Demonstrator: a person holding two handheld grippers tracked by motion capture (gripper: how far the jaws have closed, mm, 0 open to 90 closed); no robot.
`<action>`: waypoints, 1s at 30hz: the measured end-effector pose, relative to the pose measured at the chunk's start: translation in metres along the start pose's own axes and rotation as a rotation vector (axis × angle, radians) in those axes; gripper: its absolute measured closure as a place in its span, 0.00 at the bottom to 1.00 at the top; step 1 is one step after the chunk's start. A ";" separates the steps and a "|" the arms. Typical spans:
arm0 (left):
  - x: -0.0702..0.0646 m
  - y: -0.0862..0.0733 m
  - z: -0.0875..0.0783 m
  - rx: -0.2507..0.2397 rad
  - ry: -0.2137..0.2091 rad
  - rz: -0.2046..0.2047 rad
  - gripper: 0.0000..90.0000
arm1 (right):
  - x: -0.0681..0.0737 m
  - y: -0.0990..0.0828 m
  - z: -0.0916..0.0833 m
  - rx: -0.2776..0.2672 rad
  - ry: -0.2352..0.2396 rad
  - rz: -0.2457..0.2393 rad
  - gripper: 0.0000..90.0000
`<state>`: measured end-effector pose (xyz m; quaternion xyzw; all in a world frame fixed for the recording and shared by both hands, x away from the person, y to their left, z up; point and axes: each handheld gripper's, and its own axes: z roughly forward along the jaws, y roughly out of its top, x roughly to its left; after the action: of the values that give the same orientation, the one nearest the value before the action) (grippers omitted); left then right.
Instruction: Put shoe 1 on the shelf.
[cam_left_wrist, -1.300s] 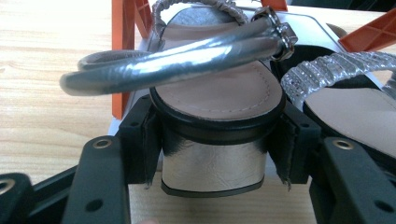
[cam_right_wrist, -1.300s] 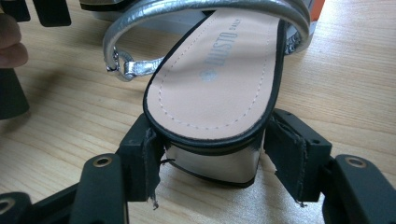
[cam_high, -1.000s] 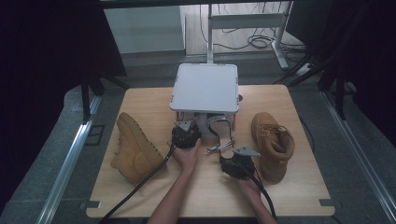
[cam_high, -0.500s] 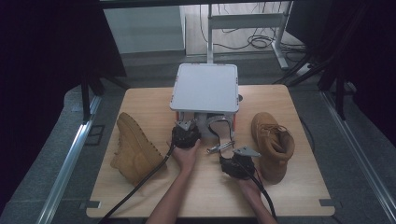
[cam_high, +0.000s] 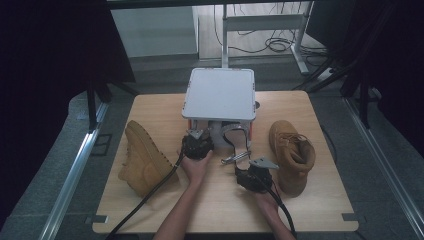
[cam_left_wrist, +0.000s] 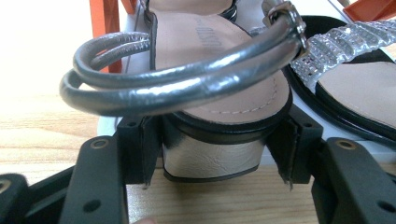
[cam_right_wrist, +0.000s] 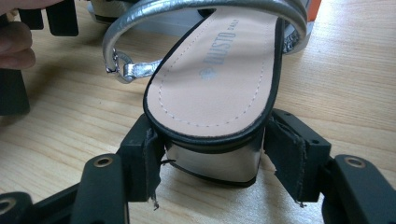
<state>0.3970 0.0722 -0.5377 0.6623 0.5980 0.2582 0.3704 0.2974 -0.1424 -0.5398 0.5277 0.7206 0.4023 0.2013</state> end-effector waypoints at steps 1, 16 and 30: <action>0.000 0.000 0.000 0.000 0.001 0.000 0.45 | 0.001 0.000 0.000 -0.004 -0.002 0.005 0.44; 0.000 0.000 0.000 0.004 -0.002 0.003 0.45 | 0.011 0.015 0.002 -0.091 -0.045 0.069 0.44; 0.001 0.001 0.000 0.006 -0.005 0.002 0.45 | 0.013 0.033 0.023 -0.097 -0.071 0.106 0.44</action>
<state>0.3973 0.0729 -0.5372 0.6648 0.5970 0.2550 0.3695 0.3288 -0.1182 -0.5257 0.5684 0.6639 0.4279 0.2304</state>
